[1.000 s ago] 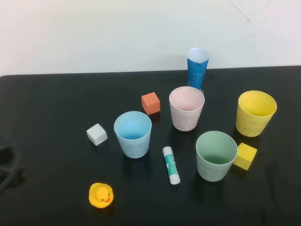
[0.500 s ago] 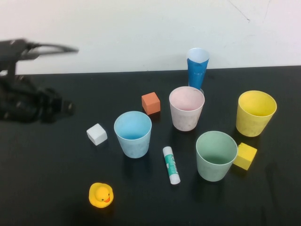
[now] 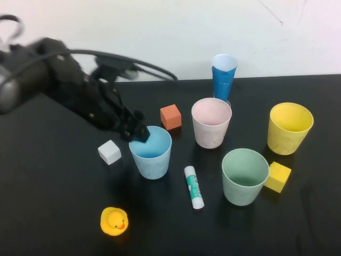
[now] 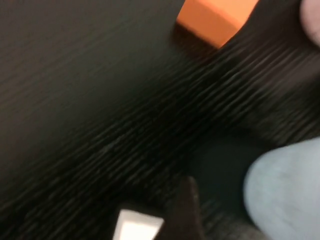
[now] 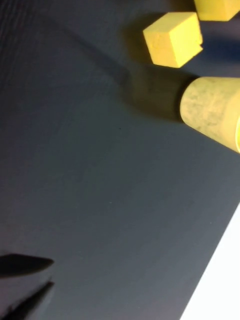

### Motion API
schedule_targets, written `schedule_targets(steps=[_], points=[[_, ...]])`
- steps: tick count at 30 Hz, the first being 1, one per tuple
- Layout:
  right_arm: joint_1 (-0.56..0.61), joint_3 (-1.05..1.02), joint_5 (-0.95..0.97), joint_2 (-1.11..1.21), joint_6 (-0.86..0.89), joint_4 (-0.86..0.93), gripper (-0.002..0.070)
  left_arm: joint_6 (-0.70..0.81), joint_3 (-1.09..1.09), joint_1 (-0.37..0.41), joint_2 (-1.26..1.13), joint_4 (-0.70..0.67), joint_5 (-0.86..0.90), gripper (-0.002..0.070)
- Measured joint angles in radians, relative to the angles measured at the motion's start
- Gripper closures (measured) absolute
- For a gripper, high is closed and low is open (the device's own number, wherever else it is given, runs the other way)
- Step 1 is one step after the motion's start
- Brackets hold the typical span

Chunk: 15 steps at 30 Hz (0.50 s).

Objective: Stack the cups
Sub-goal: Pick up the blue cup

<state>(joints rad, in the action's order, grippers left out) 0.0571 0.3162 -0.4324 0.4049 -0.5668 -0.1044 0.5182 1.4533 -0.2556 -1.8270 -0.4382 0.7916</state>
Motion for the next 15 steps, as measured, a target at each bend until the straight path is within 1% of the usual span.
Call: schedule_targets(steps=[2, 3, 4, 5, 7, 9, 10, 11, 15], points=[[0.000, 0.000, 0.005, 0.000, 0.000, 0.000, 0.0679, 0.000, 0.020, -0.014, -0.043, 0.026, 0.004, 0.0156], [0.000, 0.000, 0.007, 0.000, 0.000, 0.000, 0.0679, 0.000, 0.029, -0.022, -0.063, 0.037, 0.004, 0.0197], [0.000, 0.000, 0.012, 0.000, 0.000, -0.001, 0.0679, 0.000, 0.035, -0.026, -0.077, 0.039, 0.006, 0.0251], [0.000, 0.000, 0.012, 0.000, 0.000, -0.001, 0.0679, 0.000, 0.044, -0.034, -0.092, 0.041, 0.008, 0.0320], [0.000, 0.000, 0.014, 0.000, 0.000, -0.001, 0.0679, 0.002, 0.050, -0.048, -0.106, 0.046, 0.008, 0.0491], [0.000, 0.000, 0.014, 0.000, 0.000, -0.001, 0.0679, 0.014, 0.055, -0.055, -0.108, 0.042, 0.012, 0.0585], [0.000, 0.000, 0.014, 0.000, 0.000, -0.001, 0.0679, 0.017, 0.060, -0.057, -0.106, 0.040, 0.019, 0.0610], [0.000, 0.000, 0.014, 0.000, 0.000, -0.001, 0.0679, 0.019, 0.066, -0.057, -0.106, 0.040, 0.027, 0.0620], [0.000, -0.002, 0.014, 0.000, 0.000, -0.001, 0.0679, 0.010, 0.137, -0.057, -0.102, 0.040, 0.096, 0.0627]])
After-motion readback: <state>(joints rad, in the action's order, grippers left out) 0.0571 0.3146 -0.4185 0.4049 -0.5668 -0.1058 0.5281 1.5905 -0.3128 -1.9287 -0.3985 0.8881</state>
